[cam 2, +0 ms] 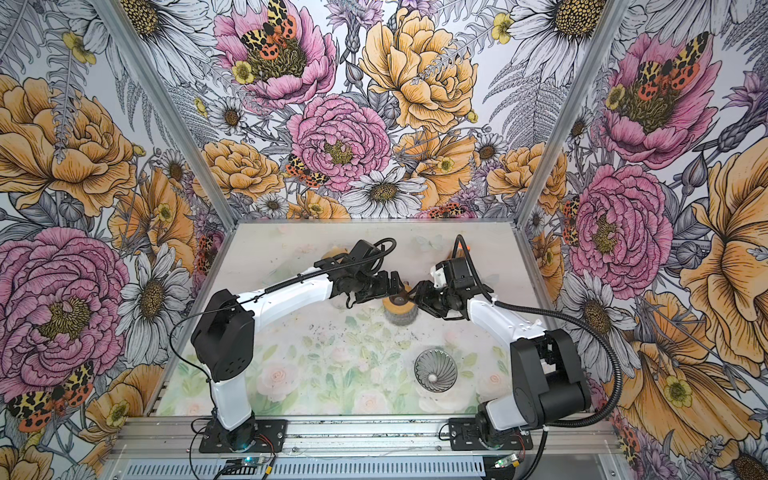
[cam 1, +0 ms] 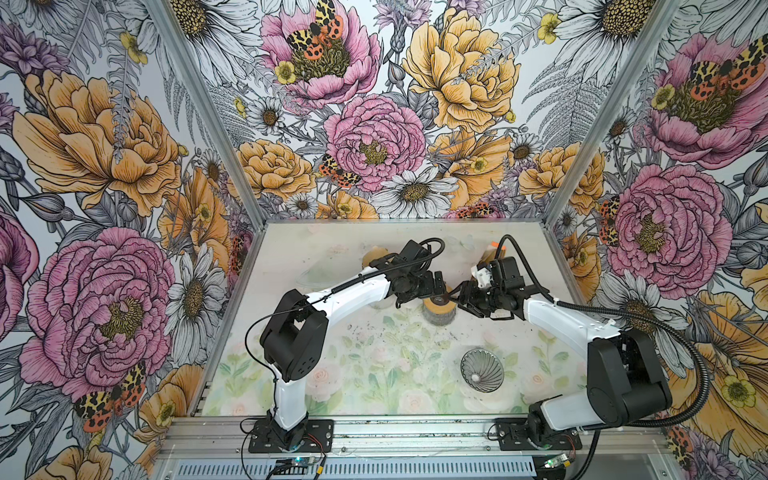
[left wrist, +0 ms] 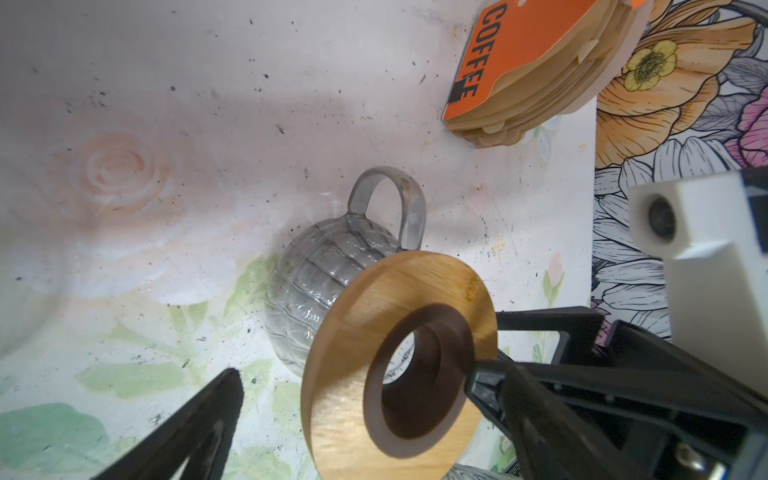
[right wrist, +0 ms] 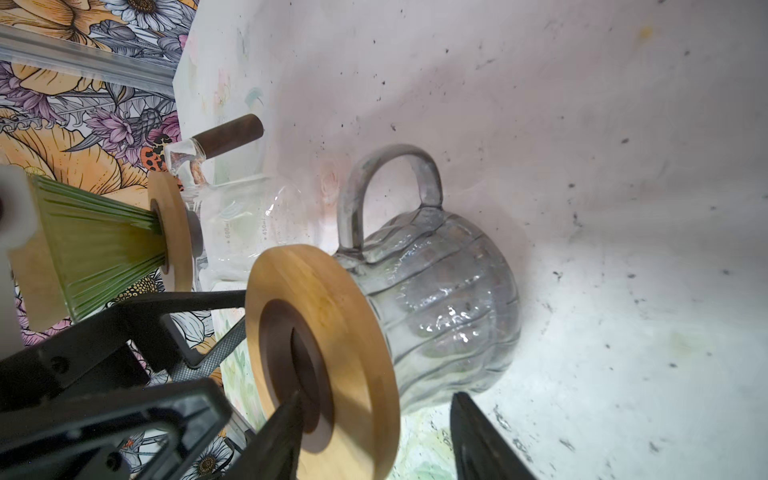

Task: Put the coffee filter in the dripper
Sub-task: 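Lower the wooden ring onto the pitcher top while the left gripper hovers beside it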

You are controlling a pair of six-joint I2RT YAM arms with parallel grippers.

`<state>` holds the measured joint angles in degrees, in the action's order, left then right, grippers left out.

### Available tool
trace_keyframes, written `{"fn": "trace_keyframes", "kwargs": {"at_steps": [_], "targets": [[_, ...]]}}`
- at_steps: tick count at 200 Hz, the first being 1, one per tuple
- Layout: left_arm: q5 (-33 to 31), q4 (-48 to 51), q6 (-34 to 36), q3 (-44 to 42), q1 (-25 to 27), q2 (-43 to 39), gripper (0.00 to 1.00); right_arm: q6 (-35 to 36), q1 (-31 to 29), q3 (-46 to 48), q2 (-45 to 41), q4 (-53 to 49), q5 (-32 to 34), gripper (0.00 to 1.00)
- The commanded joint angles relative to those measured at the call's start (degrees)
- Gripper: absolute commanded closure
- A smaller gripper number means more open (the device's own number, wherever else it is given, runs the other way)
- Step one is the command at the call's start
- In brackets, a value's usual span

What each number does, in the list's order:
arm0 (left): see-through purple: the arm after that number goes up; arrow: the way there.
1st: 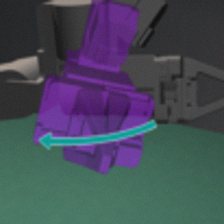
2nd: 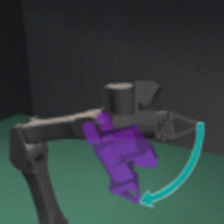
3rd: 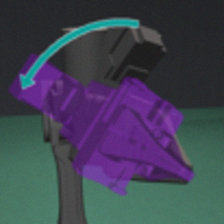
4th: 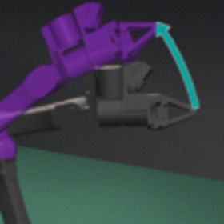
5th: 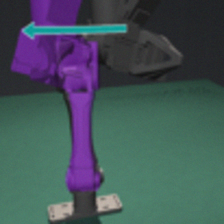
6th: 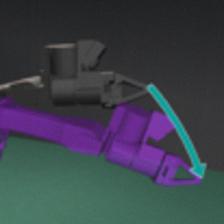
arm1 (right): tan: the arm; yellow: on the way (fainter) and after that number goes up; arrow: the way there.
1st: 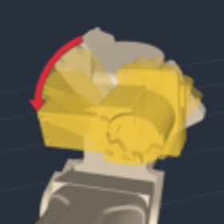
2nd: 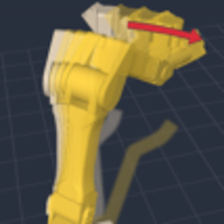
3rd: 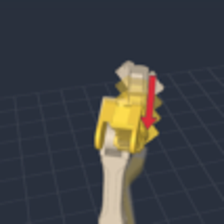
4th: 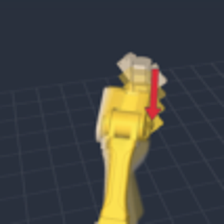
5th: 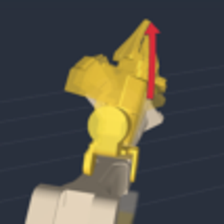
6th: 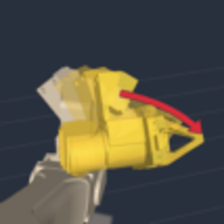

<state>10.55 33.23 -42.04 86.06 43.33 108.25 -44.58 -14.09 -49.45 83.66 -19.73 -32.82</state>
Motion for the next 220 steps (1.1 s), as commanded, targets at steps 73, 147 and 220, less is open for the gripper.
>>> {"fn": "trace_keyframes", "kwargs": {"at_steps": [73,147,220], "targets": [[3.03,-0.26,0.62,2.95,0.75,0.38,0.01,-1.85,-0.63,-1.03,0.98,4.52,-1.52,0.52],[3.58,-0.19,0.47,3.71,1.62,0.85,0.01,-3.72,-0.63,0.38,0.81,7.31,-2.81,0.55],[0.91,-0.19,0.62,0.51,0.28,-2.71,0.01,-4.81,-0.52,2.14,0.02,7.16,0.54,0.52]]}}
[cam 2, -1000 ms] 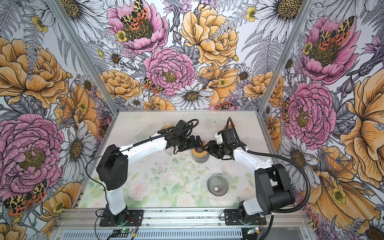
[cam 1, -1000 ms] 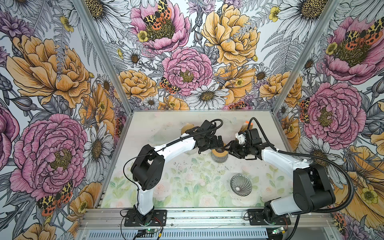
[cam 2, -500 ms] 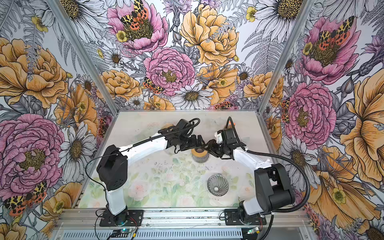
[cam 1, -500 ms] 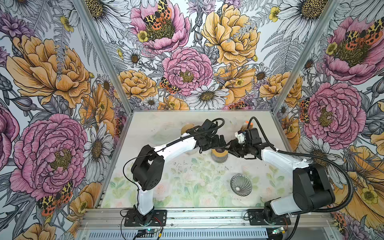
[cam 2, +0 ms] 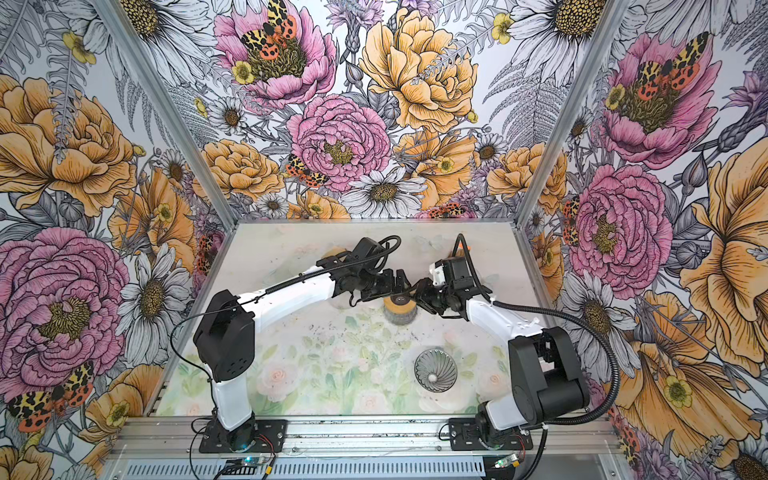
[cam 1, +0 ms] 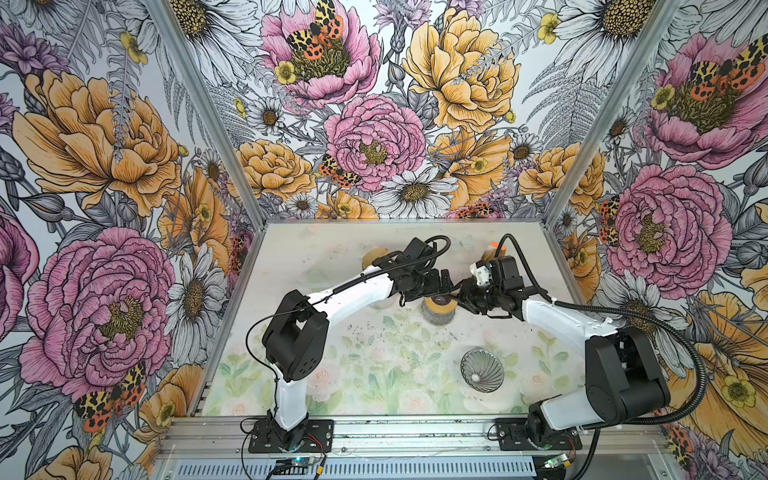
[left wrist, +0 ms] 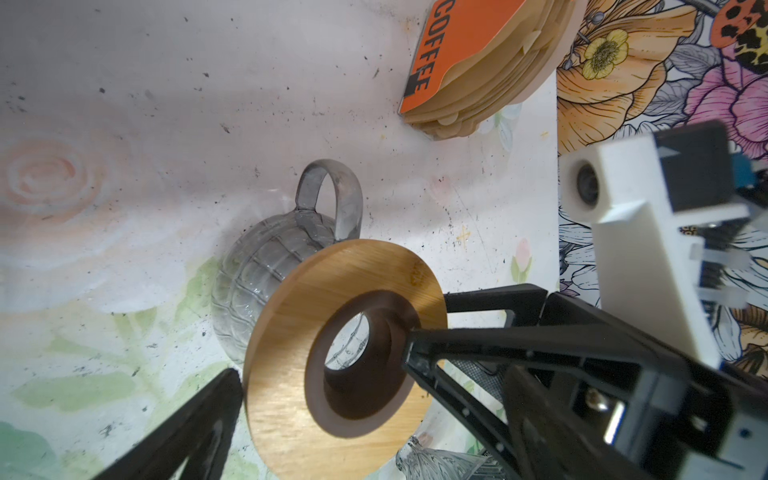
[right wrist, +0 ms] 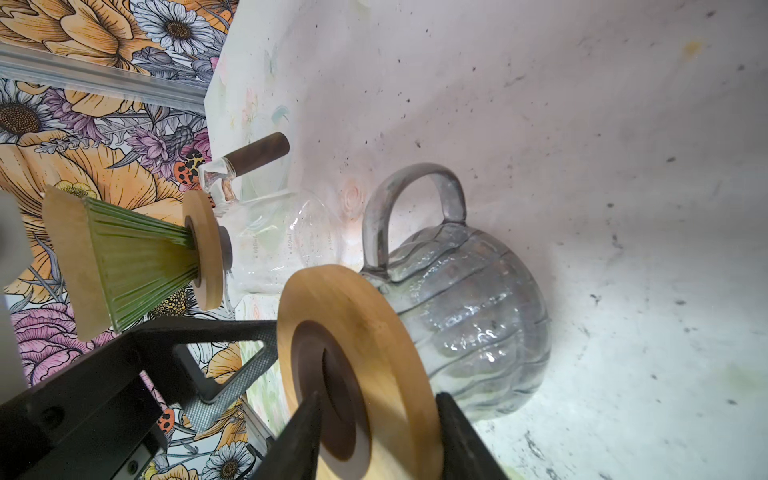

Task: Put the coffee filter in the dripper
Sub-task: 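Lower the wooden ring onto the pitcher top while the left gripper hovers beside it, then open the right gripper off the ring and move both grippers to the glass dripper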

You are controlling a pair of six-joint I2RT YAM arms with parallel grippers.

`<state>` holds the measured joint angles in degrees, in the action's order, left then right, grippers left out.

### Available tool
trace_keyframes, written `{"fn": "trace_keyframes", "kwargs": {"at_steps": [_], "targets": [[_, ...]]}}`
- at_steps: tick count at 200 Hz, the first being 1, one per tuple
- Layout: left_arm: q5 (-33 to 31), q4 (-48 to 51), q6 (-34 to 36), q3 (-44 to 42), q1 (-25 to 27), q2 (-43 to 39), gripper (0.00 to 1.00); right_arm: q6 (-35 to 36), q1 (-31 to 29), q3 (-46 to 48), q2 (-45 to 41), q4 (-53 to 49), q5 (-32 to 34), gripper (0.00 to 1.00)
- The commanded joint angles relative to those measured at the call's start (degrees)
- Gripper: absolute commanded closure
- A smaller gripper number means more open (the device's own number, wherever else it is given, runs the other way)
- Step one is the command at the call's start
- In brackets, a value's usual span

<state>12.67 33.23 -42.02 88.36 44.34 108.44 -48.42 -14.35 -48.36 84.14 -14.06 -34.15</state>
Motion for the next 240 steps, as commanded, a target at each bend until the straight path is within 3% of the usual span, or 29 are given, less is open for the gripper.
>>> {"fn": "trace_keyframes", "kwargs": {"at_steps": [1,30,73,115,137,204,240], "targets": [[-1.31,-0.19,0.61,-1.87,-0.73,-3.03,0.01,-1.01,-0.25,1.1,-0.51,1.5,1.93,0.51],[-3.76,-0.23,3.06,-4.45,-0.73,-8.8,0.01,-0.34,-0.24,2.02,-3.13,1.16,3.12,0.45],[-5.98,-2.33,4.67,-8.6,1.33,-16.45,0.01,3.5,-0.42,3.5,-10.12,-4.07,4.65,0.43],[-5.49,-7.49,3.49,-15.55,4.03,-23.37,0.01,8.05,-0.51,4.07,-17.27,-14.65,8.17,0.41],[-2.06,-12.78,2.5,-19.65,5.19,-26.35,0.01,9.73,-0.91,2.99,-21.49,-22.11,11.44,0.42],[-0.07,-15.87,-1.04,-23.61,11.85,-26.67,0.01,9.46,-1.89,-0.41,-27.29,-41.25,18.33,0.43],[-0.57,-16.0,-1.52,-23.81,15.5,-25.19,0.01,6.98,-2.85,-0.34,-31.14,-46.01,17.33,0.43]]}}
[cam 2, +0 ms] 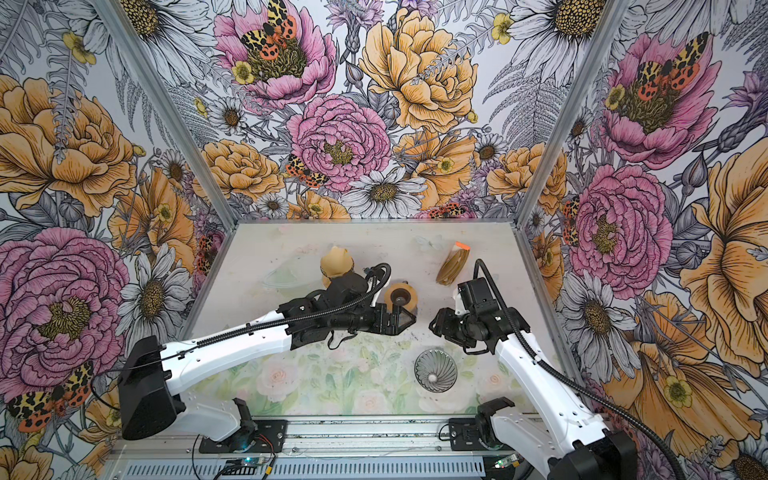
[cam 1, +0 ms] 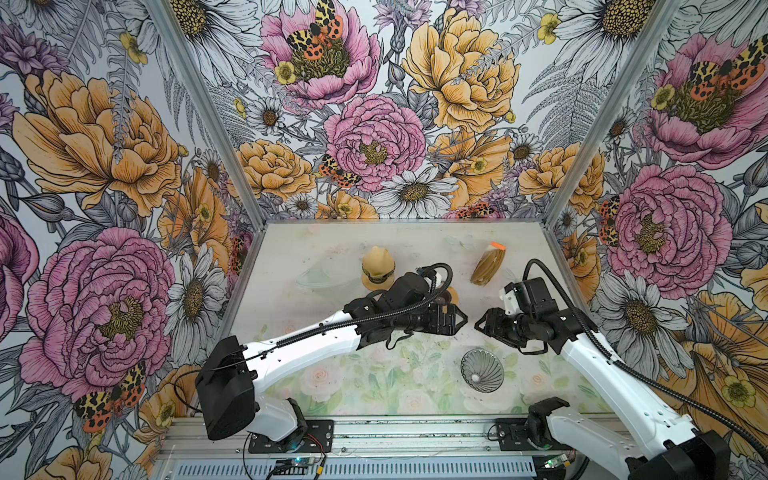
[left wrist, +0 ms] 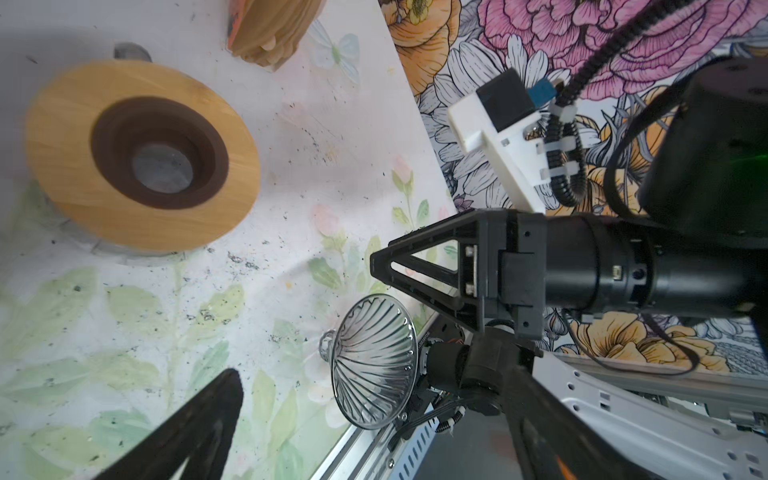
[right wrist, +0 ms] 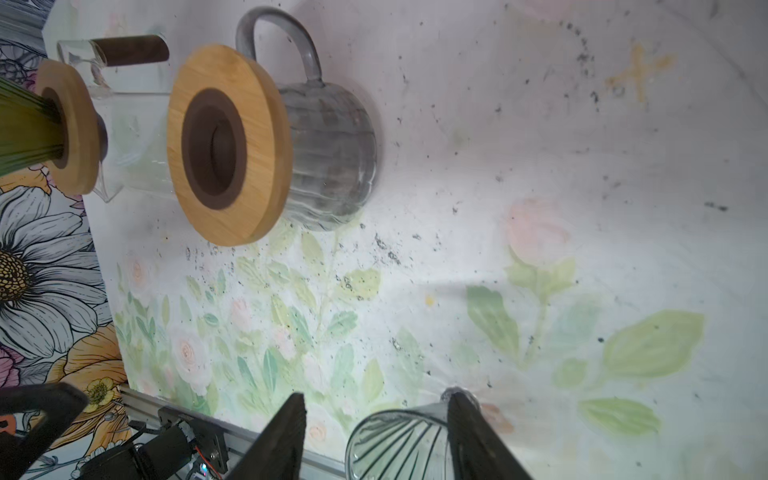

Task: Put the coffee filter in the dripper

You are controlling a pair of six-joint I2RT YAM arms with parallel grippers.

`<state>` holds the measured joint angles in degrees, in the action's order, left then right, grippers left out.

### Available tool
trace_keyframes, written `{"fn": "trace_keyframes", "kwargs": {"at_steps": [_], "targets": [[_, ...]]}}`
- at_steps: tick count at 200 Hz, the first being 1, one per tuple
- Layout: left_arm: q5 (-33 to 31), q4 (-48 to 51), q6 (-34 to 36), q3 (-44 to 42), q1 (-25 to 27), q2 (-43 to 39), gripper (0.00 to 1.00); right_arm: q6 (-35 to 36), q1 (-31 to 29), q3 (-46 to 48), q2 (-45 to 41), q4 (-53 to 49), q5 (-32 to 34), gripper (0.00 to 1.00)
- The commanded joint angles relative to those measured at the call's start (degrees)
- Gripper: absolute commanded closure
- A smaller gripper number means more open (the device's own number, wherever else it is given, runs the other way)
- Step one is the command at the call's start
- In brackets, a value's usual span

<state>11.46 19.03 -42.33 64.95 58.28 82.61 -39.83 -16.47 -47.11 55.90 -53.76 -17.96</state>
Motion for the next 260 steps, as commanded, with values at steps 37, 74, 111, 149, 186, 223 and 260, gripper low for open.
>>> {"fn": "trace_keyframes", "kwargs": {"at_steps": [37,74,111,149,186,223,260], "targets": [[3.14,-1.57,-4.49,0.41,4.18,4.62,0.03,-0.82,-1.04,-1.96,-5.16,-14.36,1.83,0.43],[0.86,0.67,-6.28,2.48,7.35,7.39,0.09,2.22,-1.27,-1.04,-5.38,-18.21,3.47,0.44],[-2.91,4.33,-9.19,3.66,9.34,9.2,0.17,4.82,-1.34,1.82,-5.53,-17.89,3.75,0.5],[-3.99,4.68,-12.27,4.55,10.18,11.44,0.23,6.58,-1.33,4.25,-6.48,-14.5,0.78,0.59],[-4.05,5.6,-14.47,7.18,10.27,13.7,0.31,7.05,-1.32,4.9,-5.57,-13.75,0.62,0.64],[-6.08,7.41,-16.1,7.74,10.59,14.16,0.32,7.37,-1.22,4.63,-4.0,-13.21,1.17,0.69],[-5.39,7.64,-16.25,7.49,10.72,15.34,0.34,6.89,-1.27,4.77,-6.16,-13.37,1.56,0.7]]}}
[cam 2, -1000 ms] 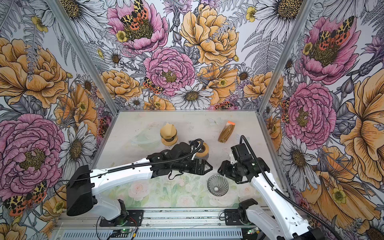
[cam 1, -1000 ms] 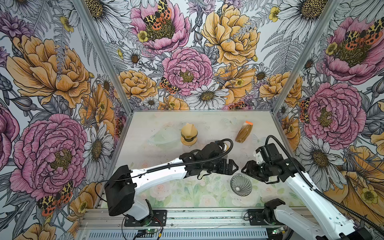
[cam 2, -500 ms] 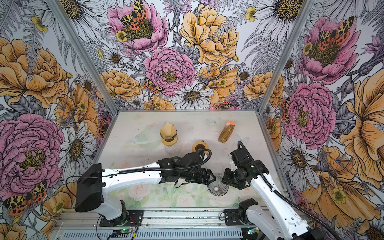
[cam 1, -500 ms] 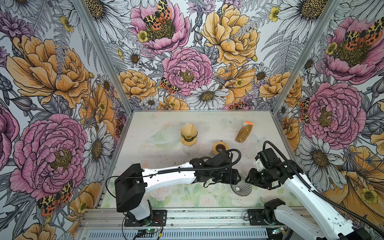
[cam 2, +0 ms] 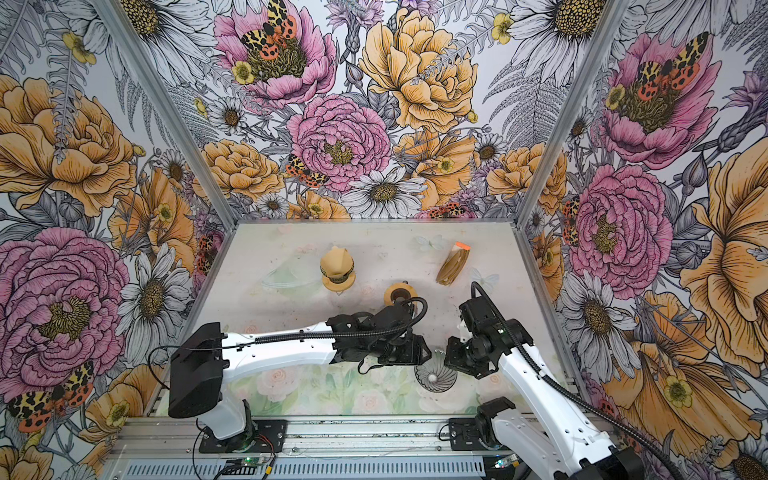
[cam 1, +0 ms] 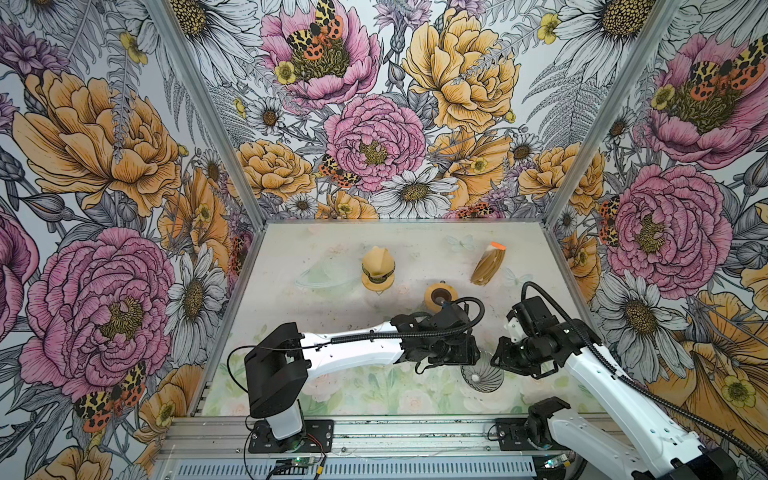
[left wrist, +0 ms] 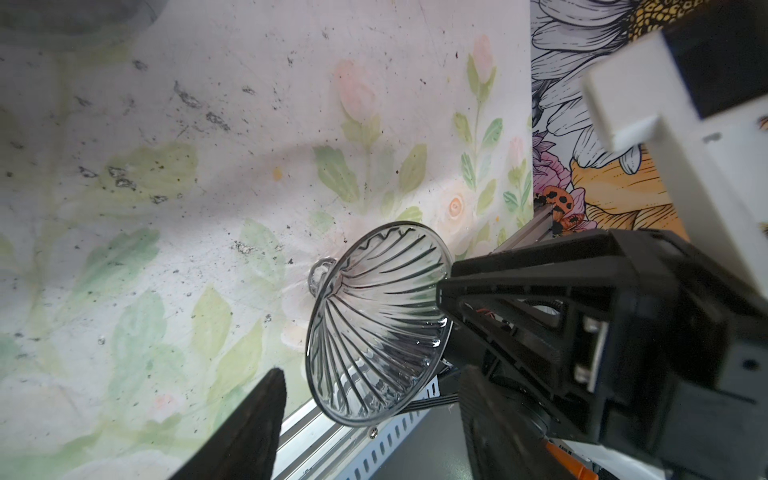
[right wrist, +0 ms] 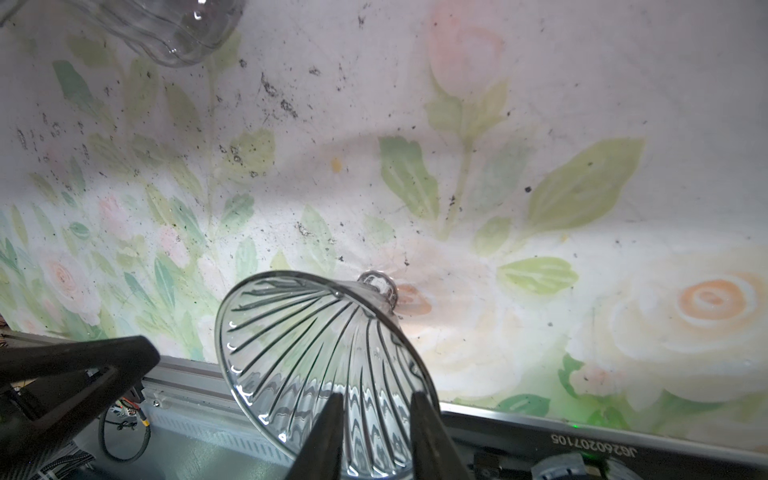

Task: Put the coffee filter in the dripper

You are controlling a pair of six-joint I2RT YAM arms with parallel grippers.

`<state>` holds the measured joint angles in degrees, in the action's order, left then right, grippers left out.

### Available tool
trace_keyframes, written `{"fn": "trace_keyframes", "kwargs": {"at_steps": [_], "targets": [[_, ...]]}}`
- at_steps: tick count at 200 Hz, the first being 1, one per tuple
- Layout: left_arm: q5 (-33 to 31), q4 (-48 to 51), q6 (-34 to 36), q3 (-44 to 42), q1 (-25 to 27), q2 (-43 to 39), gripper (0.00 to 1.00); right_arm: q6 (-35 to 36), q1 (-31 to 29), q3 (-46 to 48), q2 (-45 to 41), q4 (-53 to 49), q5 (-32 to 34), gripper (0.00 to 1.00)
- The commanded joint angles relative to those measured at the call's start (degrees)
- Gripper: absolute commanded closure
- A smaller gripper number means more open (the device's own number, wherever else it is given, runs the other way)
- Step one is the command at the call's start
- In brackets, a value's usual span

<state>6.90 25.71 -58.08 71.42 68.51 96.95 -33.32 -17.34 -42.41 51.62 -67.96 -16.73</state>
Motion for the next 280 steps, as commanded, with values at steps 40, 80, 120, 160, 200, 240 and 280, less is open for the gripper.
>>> {"fn": "trace_keyframes", "kwargs": {"at_steps": [40,80,120,160,200,240,280], "targets": [[2.38,1.8,0.97,1.33,-0.2,1.75,0.41,-0.34,-0.31,-0.57,-3.1,0.82,2.97,0.69],[5.42,1.81,2.03,1.57,-1.21,2.2,0.43,-1.48,0.09,-0.79,-3.99,0.12,5.14,0.67],[7.59,1.9,3.22,1.0,-2.16,3.11,0.46,-1.51,0.19,-0.59,-2.84,-0.15,4.52,0.66],[8.48,1.8,2.93,1.68,-2.15,4.37,0.47,-1.46,0.19,-0.21,-0.46,-0.3,3.51,0.62],[10.24,2.12,2.46,2.56,-2.07,6.04,0.5,-1.58,0.19,0.4,0.35,-0.24,2.09,0.61],[11.4,2.1,1.49,4.01,-2.07,8.81,0.57,-0.8,0.2,0.45,1.28,-0.17,0.96,0.6],[11.65,1.98,0.65,3.82,-2.06,9.5,0.61,-0.77,0.2,0.66,1.67,0.62,0.4,0.61]]}}
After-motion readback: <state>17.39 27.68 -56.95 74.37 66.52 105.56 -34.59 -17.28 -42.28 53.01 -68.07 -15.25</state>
